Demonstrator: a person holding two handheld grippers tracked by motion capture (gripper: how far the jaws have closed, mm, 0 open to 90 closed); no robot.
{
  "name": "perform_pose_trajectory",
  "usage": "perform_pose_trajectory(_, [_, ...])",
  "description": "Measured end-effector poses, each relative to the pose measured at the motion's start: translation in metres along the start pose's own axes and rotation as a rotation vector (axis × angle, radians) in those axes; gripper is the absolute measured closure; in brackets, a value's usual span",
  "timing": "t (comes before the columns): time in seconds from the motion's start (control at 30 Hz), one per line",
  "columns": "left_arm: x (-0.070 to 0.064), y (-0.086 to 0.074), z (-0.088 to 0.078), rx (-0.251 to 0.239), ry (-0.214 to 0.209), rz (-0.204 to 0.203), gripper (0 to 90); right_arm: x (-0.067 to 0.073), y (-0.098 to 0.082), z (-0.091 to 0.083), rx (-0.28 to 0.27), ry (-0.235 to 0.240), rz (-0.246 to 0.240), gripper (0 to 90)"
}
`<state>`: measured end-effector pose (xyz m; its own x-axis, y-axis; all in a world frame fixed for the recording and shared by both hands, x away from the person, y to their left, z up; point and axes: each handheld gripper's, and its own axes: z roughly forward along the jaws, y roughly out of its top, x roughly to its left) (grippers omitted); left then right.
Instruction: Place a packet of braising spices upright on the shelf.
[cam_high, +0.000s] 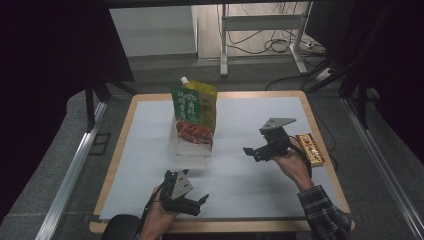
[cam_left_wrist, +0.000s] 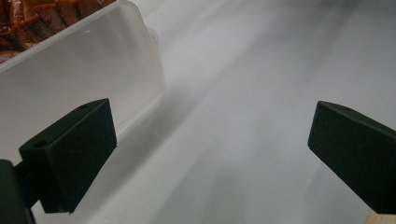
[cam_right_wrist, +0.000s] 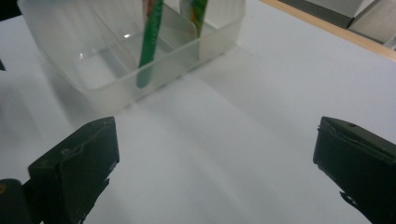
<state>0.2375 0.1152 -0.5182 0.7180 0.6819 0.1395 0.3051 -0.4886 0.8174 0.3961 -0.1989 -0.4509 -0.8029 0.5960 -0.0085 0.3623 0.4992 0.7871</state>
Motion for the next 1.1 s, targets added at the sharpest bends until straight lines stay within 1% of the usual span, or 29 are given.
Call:
perform_pose_trajectory(0.07, [0.000, 0.000, 0.000, -0.004, 0.002, -0.004, 0.7, -0.004, -0.003, -0.002, 0.008, -0.014, 0.018, 0.7])
perform_pose_trajectory(0.1, [0.000, 0.000, 0.000, 0.002, 0.003, 0.003, 0.7, -0.005, -0.004, -0.003, 0.008, -0.016, 0.024, 0.8])
perform_pose_trajectory(0.23, [-0.001, 0.000, 0.001, 0.006, 0.001, 0.006, 0.7, -0.010, -0.009, -0.009, 0.015, -0.041, 0.049, 0.7])
perform_pose_trajectory(0.3, [-0.001, 0.000, 0.001, 0.007, 0.001, 0.009, 0.7, -0.013, -0.012, -0.012, 0.026, -0.054, 0.070, 0.7])
perform_pose_trajectory(0.37, [-0.001, 0.000, 0.001, 0.009, 0.000, 0.014, 0.7, -0.017, -0.015, -0.014, 0.043, -0.055, 0.102, 0.7])
perform_pose_trajectory(0.43, [-0.001, 0.000, 0.001, 0.011, 0.001, 0.017, 0.7, -0.021, -0.018, -0.016, 0.046, -0.067, 0.122, 0.7])
perform_pose_trajectory(0.57, [-0.002, 0.000, 0.002, 0.017, -0.001, 0.025, 0.7, -0.026, -0.022, -0.020, 0.062, -0.084, 0.147, 0.7])
perform_pose_trajectory(0.63, [-0.003, 0.000, 0.002, 0.018, -0.003, 0.029, 0.7, -0.028, -0.024, -0.022, 0.082, -0.093, 0.149, 0.8])
perform_pose_trajectory(0.7, [-0.003, 0.000, 0.002, 0.019, -0.003, 0.033, 0.8, -0.030, -0.026, -0.024, 0.121, -0.124, 0.139, 0.8])
perform_pose_trajectory(0.77, [-0.004, 0.000, 0.003, 0.020, -0.005, 0.037, 0.8, -0.033, -0.029, -0.028, 0.141, -0.142, 0.140, 0.8])
perform_pose_trajectory(0.87, [-0.004, 0.000, 0.003, 0.019, -0.003, 0.039, 0.8, -0.041, -0.035, -0.035, 0.145, -0.153, 0.182, 0.8])
perform_pose_trajectory(0.9, [-0.004, 0.000, 0.002, 0.018, -0.003, 0.039, 0.7, -0.043, -0.036, -0.037, 0.145, -0.159, 0.189, 0.8])
perform_pose_trajectory(0.97, [-0.004, 0.000, 0.002, 0.019, -0.002, 0.039, 0.8, -0.047, -0.040, -0.042, 0.145, -0.184, 0.196, 1.0])
perform_pose_trajectory(1.03, [-0.004, 0.000, 0.002, 0.017, 0.000, 0.039, 0.8, -0.053, -0.045, -0.049, 0.147, -0.210, 0.206, 3.7])
perform_pose_trajectory(1.1, [-0.004, 0.000, 0.002, 0.016, 0.000, 0.041, 0.9, -0.058, -0.048, -0.055, 0.147, -0.229, 0.228, 6.1])
